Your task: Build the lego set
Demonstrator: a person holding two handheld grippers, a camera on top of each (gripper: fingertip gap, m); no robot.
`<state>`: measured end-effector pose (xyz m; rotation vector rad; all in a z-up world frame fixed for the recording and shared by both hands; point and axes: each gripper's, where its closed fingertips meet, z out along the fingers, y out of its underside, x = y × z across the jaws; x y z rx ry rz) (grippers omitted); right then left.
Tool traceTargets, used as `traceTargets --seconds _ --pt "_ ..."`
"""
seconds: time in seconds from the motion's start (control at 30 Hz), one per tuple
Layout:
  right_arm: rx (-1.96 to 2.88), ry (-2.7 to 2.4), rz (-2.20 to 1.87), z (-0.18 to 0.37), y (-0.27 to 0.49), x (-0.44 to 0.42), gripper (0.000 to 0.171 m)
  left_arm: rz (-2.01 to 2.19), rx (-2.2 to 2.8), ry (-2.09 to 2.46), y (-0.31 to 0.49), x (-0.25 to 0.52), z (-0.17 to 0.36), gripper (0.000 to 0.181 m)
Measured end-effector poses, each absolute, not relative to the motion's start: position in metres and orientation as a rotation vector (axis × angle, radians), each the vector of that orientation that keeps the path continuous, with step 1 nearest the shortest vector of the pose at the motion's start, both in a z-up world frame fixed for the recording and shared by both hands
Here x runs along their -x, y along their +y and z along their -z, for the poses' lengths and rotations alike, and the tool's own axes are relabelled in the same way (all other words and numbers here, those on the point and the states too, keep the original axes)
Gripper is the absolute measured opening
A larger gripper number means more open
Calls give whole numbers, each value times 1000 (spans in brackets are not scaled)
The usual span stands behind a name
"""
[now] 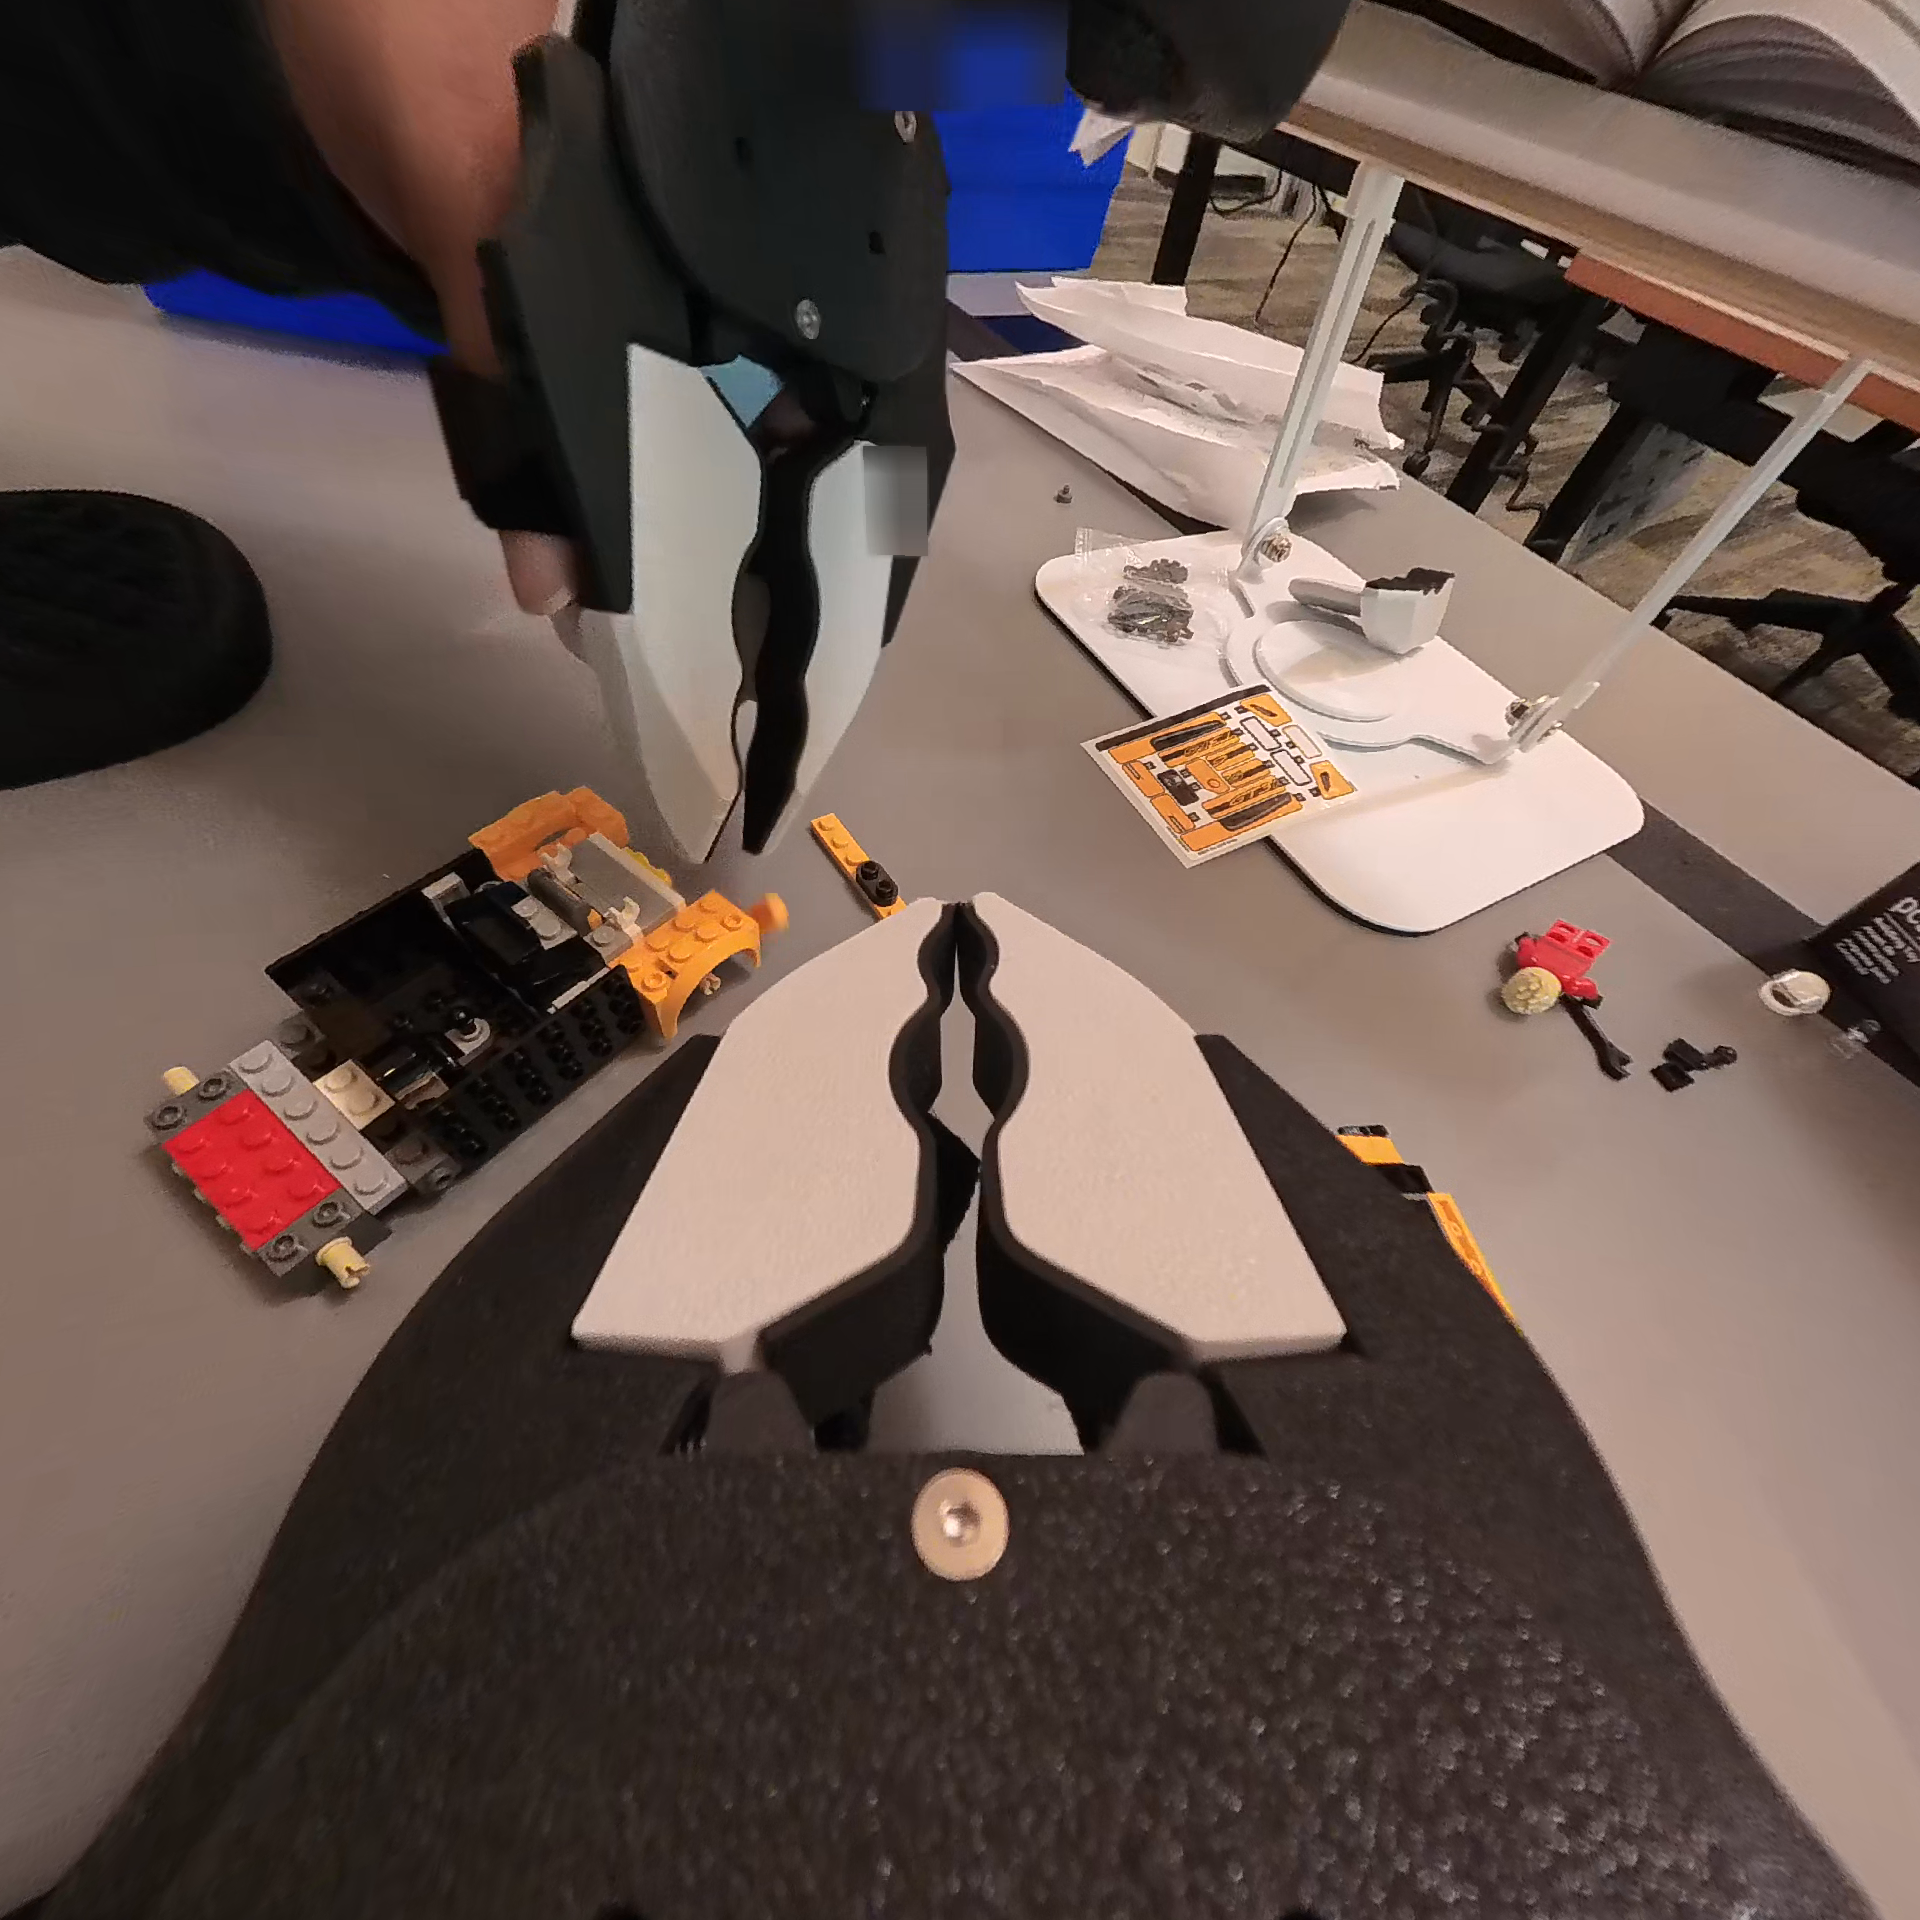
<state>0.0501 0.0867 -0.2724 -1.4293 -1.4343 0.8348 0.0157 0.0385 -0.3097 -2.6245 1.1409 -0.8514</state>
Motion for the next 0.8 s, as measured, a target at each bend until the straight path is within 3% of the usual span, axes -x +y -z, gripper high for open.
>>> traceTargets --seconds 0.17,0.4,0.63,0.8 --pt "1428 -1439 -835 273 86 -50 0 978 2641 1074 42 -8 318 14" --pt "1448 -1462 -849 280 85 -48 0 690 2587 1197 50 22 326 10" --pt "1459 -1480 -852 285 84 -47 0 687 2661 1074 44 11 340 19" --pt "1454 -1487 -847 285 83 -47 0 638 2641 1085 46 7 343 9"
